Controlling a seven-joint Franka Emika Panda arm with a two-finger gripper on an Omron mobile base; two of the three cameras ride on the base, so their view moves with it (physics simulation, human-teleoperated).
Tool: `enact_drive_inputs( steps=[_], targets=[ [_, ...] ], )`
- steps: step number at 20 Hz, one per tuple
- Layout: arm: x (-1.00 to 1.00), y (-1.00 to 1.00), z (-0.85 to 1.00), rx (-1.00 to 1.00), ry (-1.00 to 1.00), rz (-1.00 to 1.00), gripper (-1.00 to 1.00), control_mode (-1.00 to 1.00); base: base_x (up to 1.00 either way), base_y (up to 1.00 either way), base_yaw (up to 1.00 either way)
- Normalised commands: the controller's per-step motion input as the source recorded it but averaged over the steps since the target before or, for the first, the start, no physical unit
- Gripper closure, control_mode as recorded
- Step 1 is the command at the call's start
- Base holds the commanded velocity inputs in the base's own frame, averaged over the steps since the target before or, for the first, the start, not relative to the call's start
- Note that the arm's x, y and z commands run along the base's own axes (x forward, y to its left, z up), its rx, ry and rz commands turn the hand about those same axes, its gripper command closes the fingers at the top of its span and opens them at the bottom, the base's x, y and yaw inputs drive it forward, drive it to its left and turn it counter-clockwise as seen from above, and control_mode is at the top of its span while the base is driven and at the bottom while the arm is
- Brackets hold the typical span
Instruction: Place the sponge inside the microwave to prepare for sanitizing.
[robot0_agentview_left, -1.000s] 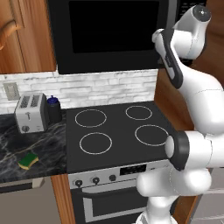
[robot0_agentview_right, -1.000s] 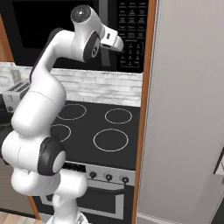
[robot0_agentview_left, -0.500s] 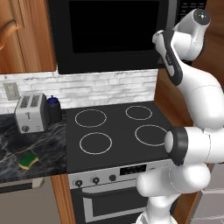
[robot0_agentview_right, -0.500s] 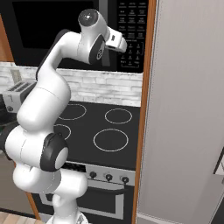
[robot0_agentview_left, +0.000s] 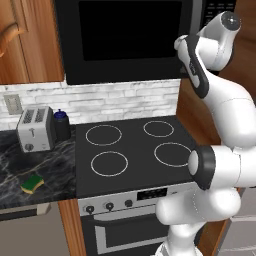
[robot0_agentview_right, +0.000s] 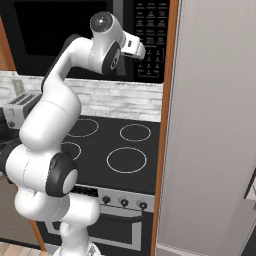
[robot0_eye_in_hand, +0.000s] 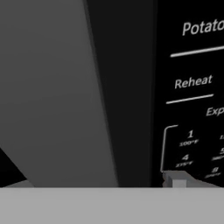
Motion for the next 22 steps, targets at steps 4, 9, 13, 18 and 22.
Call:
enact_drive_inputs(
  steps=[4,9,13,18,22],
  targets=[
    [0.05,0.04,0.0,0.0,0.0,0.0,1.0,-1.0,0.0,0.0,0.0],
    [0.0,0.0,0.0,0.0,0.0,0.0,1.0,-1.0,0.0,0.0,0.0],
    [-0.27,0.13,0.0,-0.04,0.0,-0.03,1.0,-1.0,0.0,0.0,0.0],
    [-0.9,0.25,0.08,-0.09,-0.06,-0.07,1.0,-1.0,0.0,0.0,0.0],
    [-1.0,0.44,0.04,-0.16,-0.07,-0.12,1.0,-1.0,0.0,0.0,0.0]
  ],
)
